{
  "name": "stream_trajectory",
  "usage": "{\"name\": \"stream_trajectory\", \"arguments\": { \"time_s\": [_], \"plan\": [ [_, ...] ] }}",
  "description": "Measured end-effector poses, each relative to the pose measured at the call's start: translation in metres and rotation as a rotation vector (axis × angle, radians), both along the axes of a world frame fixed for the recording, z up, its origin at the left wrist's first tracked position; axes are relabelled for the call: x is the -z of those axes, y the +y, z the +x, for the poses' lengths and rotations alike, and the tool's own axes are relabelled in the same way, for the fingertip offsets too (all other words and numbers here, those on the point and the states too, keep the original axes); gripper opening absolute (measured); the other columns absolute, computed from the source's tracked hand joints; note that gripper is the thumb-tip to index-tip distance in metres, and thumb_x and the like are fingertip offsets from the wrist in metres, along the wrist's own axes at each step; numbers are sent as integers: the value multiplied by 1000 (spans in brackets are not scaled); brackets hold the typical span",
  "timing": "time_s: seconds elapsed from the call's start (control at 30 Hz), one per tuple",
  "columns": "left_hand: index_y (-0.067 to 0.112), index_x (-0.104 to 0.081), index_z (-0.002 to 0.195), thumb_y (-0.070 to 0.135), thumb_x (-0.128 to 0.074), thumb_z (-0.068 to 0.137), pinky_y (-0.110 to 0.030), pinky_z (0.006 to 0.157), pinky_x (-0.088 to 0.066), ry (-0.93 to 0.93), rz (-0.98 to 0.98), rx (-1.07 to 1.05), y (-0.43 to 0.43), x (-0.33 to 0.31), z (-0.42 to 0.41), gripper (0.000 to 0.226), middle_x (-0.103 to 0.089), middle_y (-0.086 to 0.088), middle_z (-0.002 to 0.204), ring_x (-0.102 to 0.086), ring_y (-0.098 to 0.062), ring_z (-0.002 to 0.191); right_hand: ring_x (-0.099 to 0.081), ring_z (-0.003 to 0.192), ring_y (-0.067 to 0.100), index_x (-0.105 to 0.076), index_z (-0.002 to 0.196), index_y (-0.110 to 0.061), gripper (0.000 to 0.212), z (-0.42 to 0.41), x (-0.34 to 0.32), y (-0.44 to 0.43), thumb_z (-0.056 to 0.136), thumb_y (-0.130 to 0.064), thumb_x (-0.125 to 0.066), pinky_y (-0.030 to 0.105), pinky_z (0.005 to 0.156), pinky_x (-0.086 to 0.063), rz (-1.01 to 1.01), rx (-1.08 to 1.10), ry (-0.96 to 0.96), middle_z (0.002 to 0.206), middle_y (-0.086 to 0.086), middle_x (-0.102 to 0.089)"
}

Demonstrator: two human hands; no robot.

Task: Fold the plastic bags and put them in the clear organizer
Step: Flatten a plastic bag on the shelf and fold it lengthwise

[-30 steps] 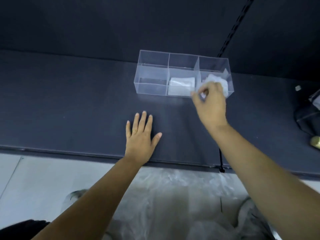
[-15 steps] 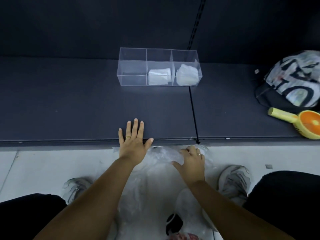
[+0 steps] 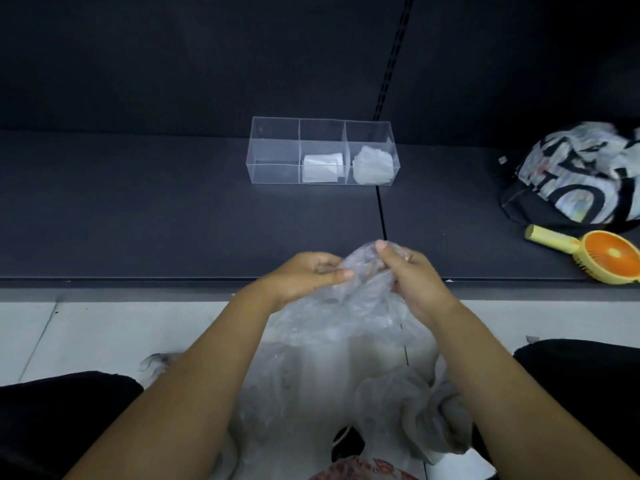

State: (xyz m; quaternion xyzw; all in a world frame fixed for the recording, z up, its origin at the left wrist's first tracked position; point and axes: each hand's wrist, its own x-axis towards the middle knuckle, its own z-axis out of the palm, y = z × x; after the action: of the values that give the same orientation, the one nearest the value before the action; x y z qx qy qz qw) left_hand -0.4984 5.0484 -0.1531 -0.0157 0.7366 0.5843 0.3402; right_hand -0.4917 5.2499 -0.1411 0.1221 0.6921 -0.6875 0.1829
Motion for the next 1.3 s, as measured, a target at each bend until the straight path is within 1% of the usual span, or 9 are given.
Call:
{"name": "stream_trajectory", "arguments": {
  "time_s": [0.07, 0.2, 0.4, 0.63, 0.87, 0.97, 1.07, 1.17, 1.3],
  "plan": [
    [26, -72, 91, 39, -71, 83, -11, 60, -47, 33, 7, -85, 2, -8, 2, 15, -73, 17, 82, -66, 2, 74, -67, 73, 21, -72, 88, -14, 26, 1, -13, 4, 90, -38, -63, 38, 72, -57, -30, 50, 8, 80, 11, -68],
    [23, -73, 81, 43, -69, 84, -22, 60, -47, 45, 12, -347, -7, -18, 7, 20, -71, 7, 77, -62, -10, 66, -40, 33, 6, -62, 62, -21, 29, 8, -24, 14, 84, -39, -67, 15, 36, -34, -76, 113, -19, 42, -7, -46],
    [19, -67, 79, 21, -64, 91, -24, 62, -47, 230, 84, -792, -15, -31, 13, 12, -66, 1, 76, -57, -14, 70, -56, 65, 13, -67, 104, -14, 67, 9, -31, 23, 74, -71, -52, 26, 61, -48, -79, 149, -164, 75, 1, -62],
    [22, -69, 78, 12, -73, 82, -19, 76, -49, 613, -33, -225, 12, -70, 27, 12, -67, 9, 85, -62, -10, 82, -44, 130, 32, -49, 135, -11, 83, 2, -42, 47, 85, -75, -33, 47, 107, -35, -130, 174, -300, 139, 12, -46],
    [18, -74, 87, 17, -73, 82, -33, 92, -41, 899, -294, 115, 44, -74, 49, 5, -65, 9, 100, -55, -13, 96, -31, 140, 16, -36, 145, -32, 115, -12, -52, 55, 49, -93, -52, 42, 117, -19, 219, -144, -124, 152, -8, -36],
    [19, -75, 88, 18, -74, 82, -30, 91, -40, 898, -279, 127, 45, -73, 50, 6, -64, 12, 101, -53, -11, 96, -64, 109, 15, -52, 130, -19, 80, -7, -37, 45, 70, -73, -54, 33, 94, -50, 47, -385, -384, 118, 2, -66],
    [23, -76, 85, 21, -76, 80, -25, 93, -38, 865, -284, 134, 41, -70, 49, 5, -61, 18, 101, -51, -5, 96, -67, 88, 19, -60, 122, -4, 44, 6, -18, 31, 89, -33, -60, 29, 75, -55, -32, -408, -484, 108, 13, -67],
    [31, -75, 84, 29, -80, 76, -22, 100, -35, 584, -223, 295, 33, -65, 47, 10, -63, 19, 112, -52, -1, 110, -62, 87, 25, -53, 130, 3, 42, 9, -3, 20, 88, 6, -60, 33, 78, -51, -54, -141, -328, 109, 21, -64],
    [33, -73, 97, 45, -79, 73, -21, 93, -48, 189, -24, 308, 5, -68, 41, 28, -71, 13, 105, -64, -3, 103, -65, 71, 16, -58, 124, -3, 41, 0, -19, 20, 86, 10, -59, 27, 68, -51, -134, -70, -52, 86, 7, -70]
  ]
}}
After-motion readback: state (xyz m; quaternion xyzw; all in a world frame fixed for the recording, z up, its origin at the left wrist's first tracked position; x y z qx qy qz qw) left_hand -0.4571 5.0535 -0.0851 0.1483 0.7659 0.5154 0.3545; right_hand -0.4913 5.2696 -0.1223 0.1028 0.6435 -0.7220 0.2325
